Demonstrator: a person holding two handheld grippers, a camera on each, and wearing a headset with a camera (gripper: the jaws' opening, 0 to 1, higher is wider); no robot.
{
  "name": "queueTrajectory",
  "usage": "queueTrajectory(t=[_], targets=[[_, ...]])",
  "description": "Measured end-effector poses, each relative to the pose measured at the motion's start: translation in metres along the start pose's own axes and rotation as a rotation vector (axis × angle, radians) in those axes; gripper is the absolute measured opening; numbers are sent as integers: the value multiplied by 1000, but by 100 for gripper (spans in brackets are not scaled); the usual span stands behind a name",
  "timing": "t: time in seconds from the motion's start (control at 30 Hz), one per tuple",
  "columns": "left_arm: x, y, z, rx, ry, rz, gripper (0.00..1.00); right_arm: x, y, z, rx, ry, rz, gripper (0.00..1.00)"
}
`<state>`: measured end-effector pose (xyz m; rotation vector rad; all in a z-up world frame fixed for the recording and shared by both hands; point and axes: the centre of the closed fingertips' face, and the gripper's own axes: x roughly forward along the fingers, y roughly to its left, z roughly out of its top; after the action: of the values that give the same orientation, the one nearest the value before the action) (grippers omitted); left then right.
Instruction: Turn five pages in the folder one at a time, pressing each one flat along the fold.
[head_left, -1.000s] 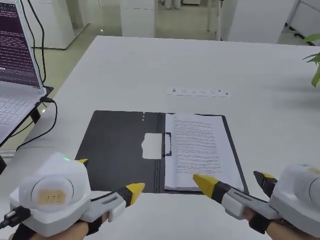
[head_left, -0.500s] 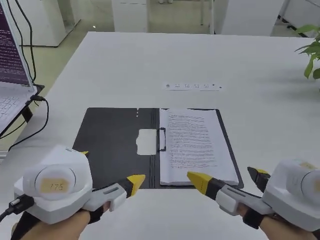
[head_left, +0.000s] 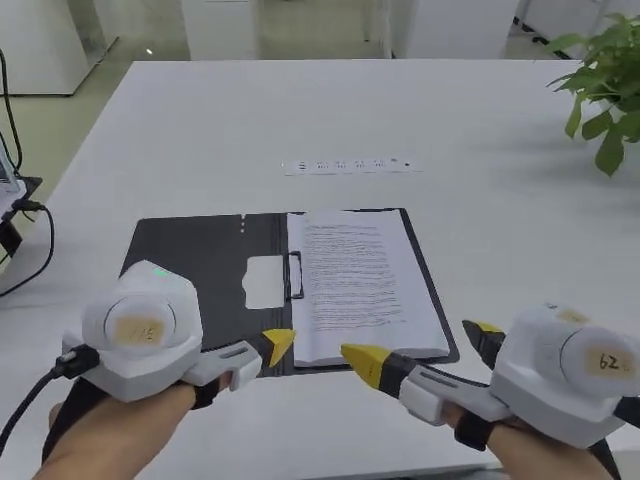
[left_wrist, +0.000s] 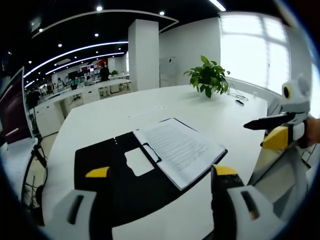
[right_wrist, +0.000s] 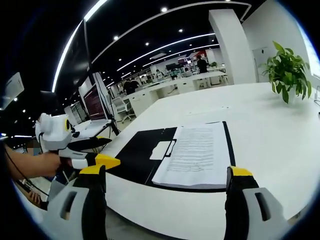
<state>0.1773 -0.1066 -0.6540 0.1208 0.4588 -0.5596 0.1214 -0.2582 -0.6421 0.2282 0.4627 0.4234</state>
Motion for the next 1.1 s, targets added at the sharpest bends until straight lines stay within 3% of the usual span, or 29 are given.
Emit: queueTrajectory(t=[0.4, 0.77, 1.1], targets=[[42, -30, 10, 39, 5, -86, 81, -2, -10, 5, 11, -10, -18, 100], [90, -62, 10, 49, 2, -158, 79, -4, -22, 7, 28, -12, -36, 100], [135, -96, -12, 63, 58, -207, 79, -4, -33, 2, 42, 2, -58, 100]])
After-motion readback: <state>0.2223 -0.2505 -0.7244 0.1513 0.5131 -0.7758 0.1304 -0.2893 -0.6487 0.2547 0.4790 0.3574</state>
